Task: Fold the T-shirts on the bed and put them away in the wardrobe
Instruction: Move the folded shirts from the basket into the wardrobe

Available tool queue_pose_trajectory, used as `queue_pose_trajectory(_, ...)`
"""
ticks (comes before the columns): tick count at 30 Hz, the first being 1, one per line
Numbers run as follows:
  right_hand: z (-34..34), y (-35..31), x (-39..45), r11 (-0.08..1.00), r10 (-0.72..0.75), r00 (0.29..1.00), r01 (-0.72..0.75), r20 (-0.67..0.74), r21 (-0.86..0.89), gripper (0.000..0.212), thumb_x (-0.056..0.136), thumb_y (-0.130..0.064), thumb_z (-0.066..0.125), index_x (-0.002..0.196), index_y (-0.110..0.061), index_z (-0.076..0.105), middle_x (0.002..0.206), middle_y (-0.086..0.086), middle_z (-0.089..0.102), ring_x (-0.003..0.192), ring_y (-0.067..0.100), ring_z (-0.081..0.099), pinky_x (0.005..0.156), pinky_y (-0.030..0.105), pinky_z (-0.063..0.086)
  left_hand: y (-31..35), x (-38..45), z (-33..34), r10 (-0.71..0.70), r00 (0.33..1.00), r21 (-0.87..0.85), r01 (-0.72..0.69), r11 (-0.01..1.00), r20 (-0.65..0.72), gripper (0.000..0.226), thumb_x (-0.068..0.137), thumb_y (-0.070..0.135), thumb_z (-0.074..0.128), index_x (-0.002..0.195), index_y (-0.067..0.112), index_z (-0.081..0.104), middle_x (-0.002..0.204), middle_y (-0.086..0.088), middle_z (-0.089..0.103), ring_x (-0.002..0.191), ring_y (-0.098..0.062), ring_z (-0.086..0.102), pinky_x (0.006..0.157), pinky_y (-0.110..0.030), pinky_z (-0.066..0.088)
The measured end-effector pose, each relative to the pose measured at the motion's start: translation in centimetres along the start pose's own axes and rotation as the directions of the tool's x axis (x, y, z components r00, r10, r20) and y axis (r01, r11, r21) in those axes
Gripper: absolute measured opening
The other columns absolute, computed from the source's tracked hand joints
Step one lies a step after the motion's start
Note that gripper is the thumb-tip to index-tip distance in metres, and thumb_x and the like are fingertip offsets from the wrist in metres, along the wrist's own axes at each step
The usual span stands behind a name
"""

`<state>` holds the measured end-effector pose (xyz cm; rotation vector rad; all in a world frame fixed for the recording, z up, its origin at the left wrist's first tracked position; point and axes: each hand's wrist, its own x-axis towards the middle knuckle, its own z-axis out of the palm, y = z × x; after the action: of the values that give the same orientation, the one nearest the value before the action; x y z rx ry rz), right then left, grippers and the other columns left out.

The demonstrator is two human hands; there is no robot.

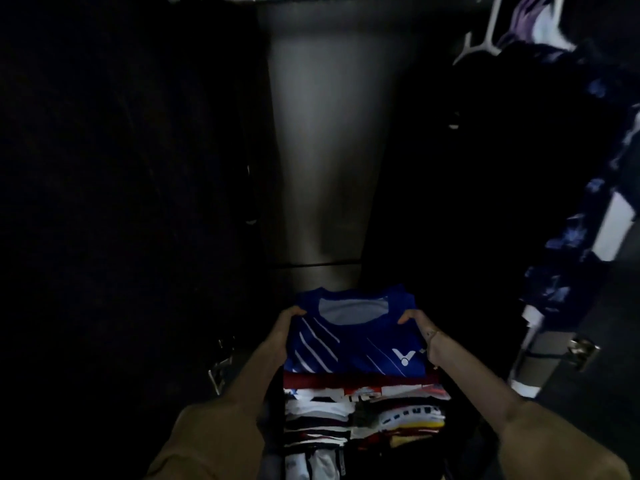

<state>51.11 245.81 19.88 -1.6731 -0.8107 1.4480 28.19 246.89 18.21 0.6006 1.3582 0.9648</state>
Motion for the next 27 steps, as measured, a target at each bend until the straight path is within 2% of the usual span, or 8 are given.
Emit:
queue_pose_trajectory(4,1.3,-0.9,3.0,1.000,0.011,1.000,-0.010,0.014,-0.024,0.009,0.085,-0.005,0.052,0.077,-0.010,0.052,0.079,0.004,0.053,0.067,0.023,0.046,0.057,0.025,0.034,0.6,2.3,-0.7,-0.028,0.999,0.011,0.028,1.000,-0.027,0.014,0.087,0.015,0.055,0.092,0.004,0.061,0.082,-0.013,0.062,0.073,-0.028,0.056,0.066,-0.031,0.047)
queue_pose_trajectory(7,2.5,-1.6,5.2,0.999,0.034,0.998,-0.032,0.052,-0.041,0.006,0.085,-0.003,0.051,0.085,-0.008,0.054,0.085,0.005,0.054,0.067,0.025,0.046,0.056,0.026,0.035,0.9,4.3,-1.6,-0.031,0.993,0.023,0.034,0.999,-0.112,0.027,0.088,0.018,0.058,0.110,0.001,0.058,0.085,-0.014,0.062,0.076,-0.028,0.057,0.067,-0.032,0.048)
queue_pose_trajectory(10,2.9,-2.2,7.1,0.996,0.078,0.993,-0.075,0.092,-0.044,0.017,0.084,-0.004,0.050,0.102,-0.004,0.053,0.081,0.007,0.054,0.068,0.025,0.048,0.058,0.026,0.036,1.2,5.8,-1.8,0.003,0.987,0.063,0.007,0.998,-0.162,0.028,0.091,0.016,0.057,0.114,0.000,0.055,0.087,-0.015,0.063,0.074,-0.026,0.059,0.064,-0.031,0.049)
queue_pose_trajectory(12,3.4,-2.7,9.1,0.992,0.113,0.986,-0.106,0.120,-0.064,0.023,0.084,-0.005,0.049,0.106,-0.003,0.052,0.082,0.009,0.055,0.070,0.026,0.049,0.059,0.028,0.037,1.6,7.2,-1.7,0.026,0.977,0.081,-0.009,0.997,-0.213,0.035,0.091,0.016,0.058,0.121,-0.003,0.054,0.102,-0.019,0.065,0.084,-0.028,0.061,0.073,-0.035,0.051)
queue_pose_trajectory(15,4.2,-3.3,11.8,0.990,0.133,0.979,-0.125,0.154,-0.060,0.016,0.084,-0.005,0.047,0.097,-0.003,0.054,0.078,0.009,0.054,0.066,0.026,0.047,0.056,0.028,0.036,2.2,9.2,-1.4,0.070,0.952,0.127,-0.033,0.991,-0.297,0.046,0.092,0.018,0.058,0.131,-0.004,0.047,0.124,-0.022,0.058,0.107,-0.032,0.059,0.089,-0.036,0.049)
queue_pose_trajectory(17,4.7,-3.9,14.0,0.990,0.137,0.972,-0.126,0.191,-0.069,0.010,0.084,-0.005,0.046,0.085,-0.005,0.056,0.074,0.008,0.053,0.062,0.025,0.046,0.054,0.027,0.034,2.8,10.9,-0.9,0.097,0.931,0.139,-0.051,0.989,-0.352,0.051,0.093,0.019,0.058,0.135,-0.004,0.041,0.130,-0.021,0.054,0.116,-0.033,0.054,0.092,-0.034,0.046)
queue_pose_trajectory(23,6.3,-4.3,20.0,0.994,0.107,0.955,-0.106,0.276,-0.017,0.011,0.085,-0.003,0.046,0.081,-0.004,0.055,0.036,0.002,0.054,0.058,0.025,0.046,0.053,0.025,0.036,2.9,15.1,-0.2,0.168,0.864,0.173,-0.095,0.980,-0.474,0.044,0.095,0.014,0.052,0.133,-0.003,0.038,0.131,-0.016,0.050,0.120,-0.033,0.050,0.081,-0.029,0.040)
queue_pose_trajectory(27,6.9,-3.0,23.5,0.990,0.140,0.939,-0.142,0.314,-0.018,0.016,0.086,-0.008,0.047,0.071,-0.006,0.053,0.050,0.007,0.059,0.060,0.025,0.048,0.053,0.026,0.036,2.6,18.0,0.1,0.195,0.841,0.223,-0.092,0.971,-0.504,0.043,0.095,0.011,0.051,0.133,-0.006,0.039,0.131,-0.023,0.051,0.110,-0.035,0.055,0.082,-0.034,0.045)
